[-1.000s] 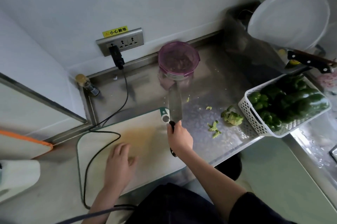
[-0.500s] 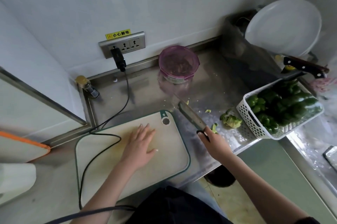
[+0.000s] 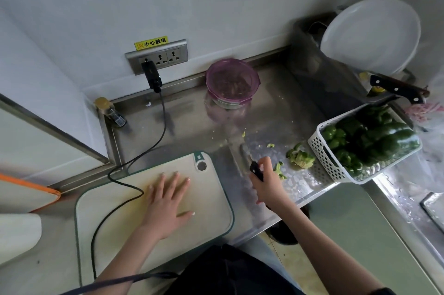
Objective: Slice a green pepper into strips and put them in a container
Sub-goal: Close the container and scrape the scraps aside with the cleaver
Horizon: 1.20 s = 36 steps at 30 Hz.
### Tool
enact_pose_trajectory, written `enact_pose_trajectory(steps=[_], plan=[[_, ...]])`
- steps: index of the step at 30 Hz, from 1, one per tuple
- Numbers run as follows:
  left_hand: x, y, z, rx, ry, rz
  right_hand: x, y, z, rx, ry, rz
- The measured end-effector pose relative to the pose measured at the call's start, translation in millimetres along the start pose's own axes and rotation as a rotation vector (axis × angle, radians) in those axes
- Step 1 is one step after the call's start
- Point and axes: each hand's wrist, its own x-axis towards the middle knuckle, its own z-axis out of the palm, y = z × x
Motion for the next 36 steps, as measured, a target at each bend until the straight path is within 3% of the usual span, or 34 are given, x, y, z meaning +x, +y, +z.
enact_pose_trajectory(steps=[4, 9, 16, 20, 28, 36], plan=[[-9, -10, 7, -0.037, -0.044, -0.027, 12, -7, 15, 0.065, -0.012, 0.025], [-7, -6, 11, -0.036, 0.043, -0.02, 19, -4, 27, 0.191, -0.041, 0.116], [-7, -6, 11, -0.059, 0.013, -0.044, -10, 29, 16, 0.184, 0.302, 0.15], [-7, -2, 9, -0.06, 0.003, -0.036, -28, 25, 8, 0.195, 0.418, 0.117], [-8, -2, 3, -0.04, -0.068, -0.043, -12, -24, 51, 0.182, 0.065, -0.032], [-9, 3, 1, -0.006, -0.106, -0.051, 8, -11, 42, 0.174, 0.131, 0.011]])
